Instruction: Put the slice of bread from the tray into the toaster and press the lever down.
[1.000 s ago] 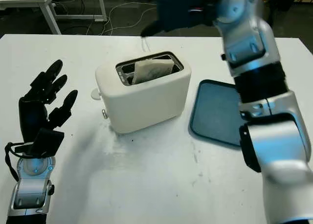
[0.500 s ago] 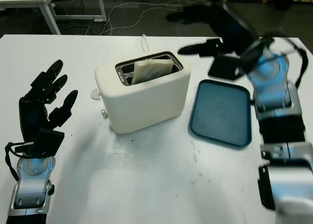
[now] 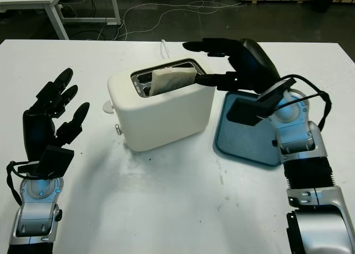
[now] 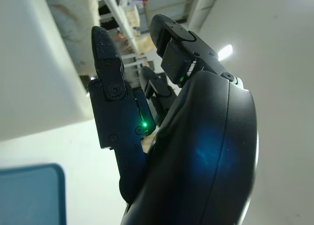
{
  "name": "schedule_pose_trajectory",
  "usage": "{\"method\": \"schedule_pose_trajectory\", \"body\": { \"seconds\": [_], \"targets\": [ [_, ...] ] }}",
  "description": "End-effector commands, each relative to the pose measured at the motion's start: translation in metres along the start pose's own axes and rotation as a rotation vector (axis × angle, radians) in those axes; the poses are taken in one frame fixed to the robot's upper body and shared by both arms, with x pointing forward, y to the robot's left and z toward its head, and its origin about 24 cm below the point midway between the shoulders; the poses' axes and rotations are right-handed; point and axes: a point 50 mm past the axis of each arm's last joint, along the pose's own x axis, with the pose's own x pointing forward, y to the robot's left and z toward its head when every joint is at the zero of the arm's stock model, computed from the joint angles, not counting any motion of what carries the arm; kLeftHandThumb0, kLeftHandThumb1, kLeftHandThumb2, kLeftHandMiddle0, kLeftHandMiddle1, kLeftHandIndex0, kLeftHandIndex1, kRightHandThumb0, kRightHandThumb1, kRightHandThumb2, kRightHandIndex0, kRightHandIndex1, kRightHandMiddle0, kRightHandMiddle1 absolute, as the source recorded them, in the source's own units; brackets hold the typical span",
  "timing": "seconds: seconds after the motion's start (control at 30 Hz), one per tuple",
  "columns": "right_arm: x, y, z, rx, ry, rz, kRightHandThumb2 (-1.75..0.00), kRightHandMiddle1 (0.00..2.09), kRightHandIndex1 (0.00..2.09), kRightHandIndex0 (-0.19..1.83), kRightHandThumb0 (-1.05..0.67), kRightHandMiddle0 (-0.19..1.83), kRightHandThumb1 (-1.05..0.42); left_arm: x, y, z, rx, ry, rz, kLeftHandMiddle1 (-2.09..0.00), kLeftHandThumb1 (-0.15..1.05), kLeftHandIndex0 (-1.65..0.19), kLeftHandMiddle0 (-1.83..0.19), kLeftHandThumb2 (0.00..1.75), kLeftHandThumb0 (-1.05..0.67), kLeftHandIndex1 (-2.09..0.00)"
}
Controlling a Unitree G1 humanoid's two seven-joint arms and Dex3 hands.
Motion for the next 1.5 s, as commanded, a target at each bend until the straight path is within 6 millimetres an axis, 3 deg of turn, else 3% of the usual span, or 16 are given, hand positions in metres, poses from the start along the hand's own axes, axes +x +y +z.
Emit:
{"method": "schedule_pose_trajectory", "body": {
  "seconds": [0.0,0.4,0.53,0.83,1.17,1.47],
  "targets": [
    [0.007,-0.001,0.005,-0.018,-0.036,-0.016,-0.07,0.03,0.16,0.65,-0.40,0.68,-0.92,0.001,-0.001,0.001,0.002,-0.013,-0.011,0.00,0.92,-0.51,-0.64,0.28,-0.59,0.00],
    [0.029,0.002,0.009,-0.049,-0.048,0.034,-0.01,0.04,0.23,0.66,-0.41,0.72,-0.90,0.001,-0.002,0.002,0.003,-0.011,-0.006,-0.01,0.92,-0.52,-0.66,0.28,-0.59,-0.01],
    [0.036,0.003,0.008,-0.078,-0.028,0.100,0.00,0.04,0.56,0.49,-0.43,0.72,-0.89,0.000,-0.002,0.002,0.007,-0.011,-0.007,0.00,0.92,-0.52,-0.65,0.28,-0.59,0.00],
    [0.046,0.012,0.008,-0.089,0.005,0.221,0.00,0.06,0.63,0.52,-0.38,0.77,-0.81,0.000,-0.001,0.002,0.009,-0.020,0.000,0.00,0.92,-0.52,-0.65,0.28,-0.59,0.00],
    [0.046,0.017,0.006,-0.092,0.027,0.272,-0.01,0.07,0.64,0.62,-0.36,0.82,-0.81,-0.001,-0.001,0.002,-0.005,-0.011,0.000,0.00,0.92,-0.52,-0.65,0.28,-0.59,0.00],
    [0.046,0.017,0.006,-0.082,-0.002,0.242,0.00,0.20,0.78,0.97,-0.29,1.10,-0.82,-0.001,-0.002,0.002,-0.010,-0.005,0.005,0.00,0.92,-0.52,-0.65,0.28,-0.58,0.00]
  ]
}}
